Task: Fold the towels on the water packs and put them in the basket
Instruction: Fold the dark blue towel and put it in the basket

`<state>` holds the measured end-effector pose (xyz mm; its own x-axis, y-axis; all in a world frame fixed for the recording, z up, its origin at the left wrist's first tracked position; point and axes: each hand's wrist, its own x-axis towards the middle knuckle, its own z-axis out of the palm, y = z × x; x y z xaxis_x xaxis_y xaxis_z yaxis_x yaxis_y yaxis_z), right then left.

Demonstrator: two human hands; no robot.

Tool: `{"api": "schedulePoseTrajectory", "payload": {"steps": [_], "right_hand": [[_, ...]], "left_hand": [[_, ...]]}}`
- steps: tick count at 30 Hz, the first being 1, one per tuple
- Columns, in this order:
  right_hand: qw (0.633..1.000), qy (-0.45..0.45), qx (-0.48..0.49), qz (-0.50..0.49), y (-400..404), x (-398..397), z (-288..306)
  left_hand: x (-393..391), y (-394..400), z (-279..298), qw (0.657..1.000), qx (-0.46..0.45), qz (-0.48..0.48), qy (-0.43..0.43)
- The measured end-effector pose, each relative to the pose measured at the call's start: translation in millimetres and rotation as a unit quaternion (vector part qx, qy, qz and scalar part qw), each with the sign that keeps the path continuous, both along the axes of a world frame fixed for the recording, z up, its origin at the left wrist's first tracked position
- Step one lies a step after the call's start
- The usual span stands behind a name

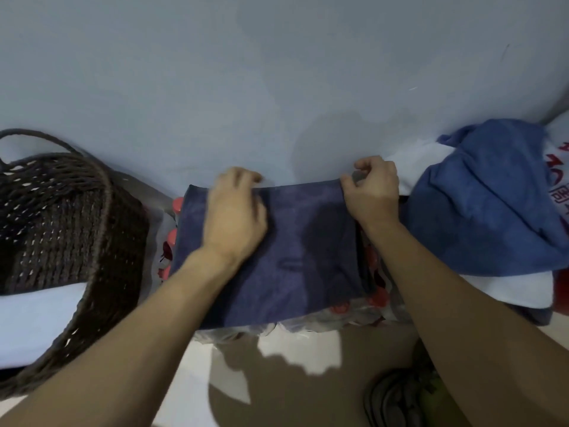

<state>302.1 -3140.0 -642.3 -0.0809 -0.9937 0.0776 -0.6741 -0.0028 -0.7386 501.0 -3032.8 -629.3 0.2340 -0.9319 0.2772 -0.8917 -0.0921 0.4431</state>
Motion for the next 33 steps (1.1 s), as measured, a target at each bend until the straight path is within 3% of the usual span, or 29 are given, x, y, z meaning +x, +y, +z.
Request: {"api": "schedulePoseTrajectory", "payload": {"steps": [2,4,7,11,14,17,21,29,31,33], "right_hand": [[1.000,-0.013,-0.012,-0.015,11,-3,2],[0.999,-0.032,0.003,-0.017,22,-11,5],[0.992,-0.060,0.113,0.012,39,-26,15],[0.937,-0.130,0.300,0.122,71,-48,38],[0.911,-0.035,0.367,0.187,95,-59,50],[0.915,0.064,0.342,0.203,119,-60,49],[0.941,0.066,0.265,0.200,142,-63,42],[0.962,-0.152,0.139,0.182,153,-80,35],[0.965,-0.114,0.142,0.187,156,-85,33],[0.962,-0.036,0.203,0.178,158,-92,28]], "left_hand": [[-25,-3,-8,0.993,0.031,-0.116,0.001],[-40,-9,-17,0.985,0.063,-0.160,0.004],[-51,-11,-36,0.980,0.111,-0.167,-0.010],[-53,-8,-51,0.978,0.120,-0.165,-0.042],[-50,-12,-50,0.978,0.118,-0.164,-0.044],[-52,-11,-50,0.979,0.119,-0.164,-0.030],[-53,-9,-50,0.979,0.122,-0.160,-0.025],[-52,-11,-50,0.976,0.154,-0.156,-0.006],[-51,-12,-50,0.974,0.163,-0.156,-0.006],[-51,-12,-51,0.974,0.166,-0.157,-0.007]]}}
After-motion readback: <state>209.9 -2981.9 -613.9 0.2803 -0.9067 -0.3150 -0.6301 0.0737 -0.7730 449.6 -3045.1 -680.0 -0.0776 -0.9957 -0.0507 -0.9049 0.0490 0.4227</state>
